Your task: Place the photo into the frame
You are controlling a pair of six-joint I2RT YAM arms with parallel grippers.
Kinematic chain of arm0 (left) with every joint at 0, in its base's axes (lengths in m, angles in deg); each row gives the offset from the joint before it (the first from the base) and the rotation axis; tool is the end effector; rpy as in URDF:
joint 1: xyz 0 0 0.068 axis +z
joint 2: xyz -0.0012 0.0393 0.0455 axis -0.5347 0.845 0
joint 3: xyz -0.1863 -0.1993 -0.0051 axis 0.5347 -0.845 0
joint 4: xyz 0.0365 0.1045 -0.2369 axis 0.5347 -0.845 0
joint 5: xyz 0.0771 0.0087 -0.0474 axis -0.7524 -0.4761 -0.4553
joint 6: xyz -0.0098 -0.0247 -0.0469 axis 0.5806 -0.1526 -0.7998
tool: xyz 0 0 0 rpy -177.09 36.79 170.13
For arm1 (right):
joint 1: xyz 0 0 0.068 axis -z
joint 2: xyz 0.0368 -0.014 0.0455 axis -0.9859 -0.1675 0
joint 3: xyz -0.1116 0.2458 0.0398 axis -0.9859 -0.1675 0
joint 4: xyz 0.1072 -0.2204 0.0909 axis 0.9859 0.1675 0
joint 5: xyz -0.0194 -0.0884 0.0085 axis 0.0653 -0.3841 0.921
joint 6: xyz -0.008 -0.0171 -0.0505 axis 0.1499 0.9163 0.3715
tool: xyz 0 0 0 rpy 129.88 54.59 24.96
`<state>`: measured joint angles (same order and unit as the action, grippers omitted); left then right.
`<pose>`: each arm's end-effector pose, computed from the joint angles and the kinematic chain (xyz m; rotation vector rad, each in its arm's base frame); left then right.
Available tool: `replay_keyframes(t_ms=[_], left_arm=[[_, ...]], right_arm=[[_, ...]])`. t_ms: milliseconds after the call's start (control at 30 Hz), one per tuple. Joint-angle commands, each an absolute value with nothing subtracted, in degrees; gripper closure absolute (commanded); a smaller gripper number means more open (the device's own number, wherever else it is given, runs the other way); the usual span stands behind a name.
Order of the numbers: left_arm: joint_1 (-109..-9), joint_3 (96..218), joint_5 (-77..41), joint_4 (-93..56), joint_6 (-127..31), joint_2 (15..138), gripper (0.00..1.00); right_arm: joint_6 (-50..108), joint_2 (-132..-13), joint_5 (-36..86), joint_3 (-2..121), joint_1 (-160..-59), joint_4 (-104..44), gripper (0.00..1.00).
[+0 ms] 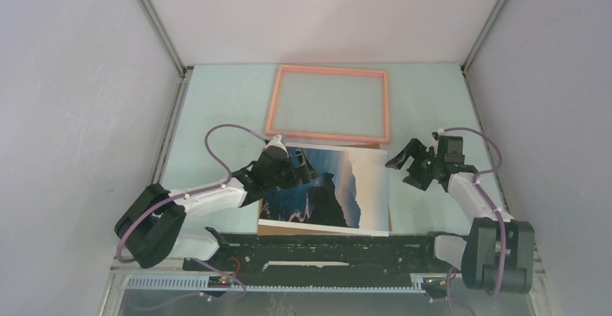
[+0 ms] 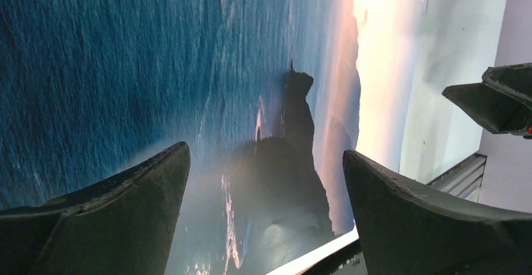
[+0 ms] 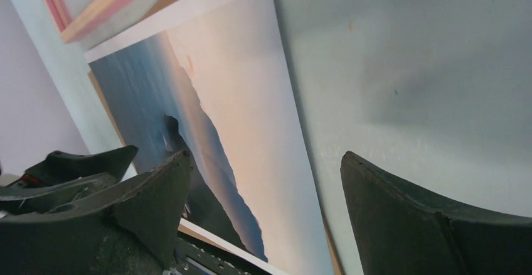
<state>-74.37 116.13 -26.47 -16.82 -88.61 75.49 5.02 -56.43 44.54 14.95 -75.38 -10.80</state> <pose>0.1889 -0.1700 0.1755 -0.2088 2.3928 -0.8294 0.2086 -0.0020 0.1802 0.5860 2.4590 0.7752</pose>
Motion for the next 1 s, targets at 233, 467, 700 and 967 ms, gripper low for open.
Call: replay_keyframes(t_ms=[233, 467, 700, 967], left_arm=[[-74.72, 111.39, -31.09, -5.98, -95.3, 80.82, 0.0], [-74.94, 112.03, -32.42, -7.51, -95.05, 82.18, 0.0], [-75.2, 112.65, -33.12, -8.07, -95.0, 83.09, 0.0], [-76.04, 113.04, -34.49, -8.27, -94.13, 82.97, 0.0]], right_arm=[[5.45, -70.07, 54.8, 15.44, -73.09, -27.09, 0.08], [3.92, -77.13, 61.66, 14.92, -73.24, -33.97, 0.13], [1.32, -79.25, 66.92, 13.76, -73.24, -38.88, 0.19], [0.47, -71.37, 67.55, 12.97, -76.0, -36.07, 0.28]])
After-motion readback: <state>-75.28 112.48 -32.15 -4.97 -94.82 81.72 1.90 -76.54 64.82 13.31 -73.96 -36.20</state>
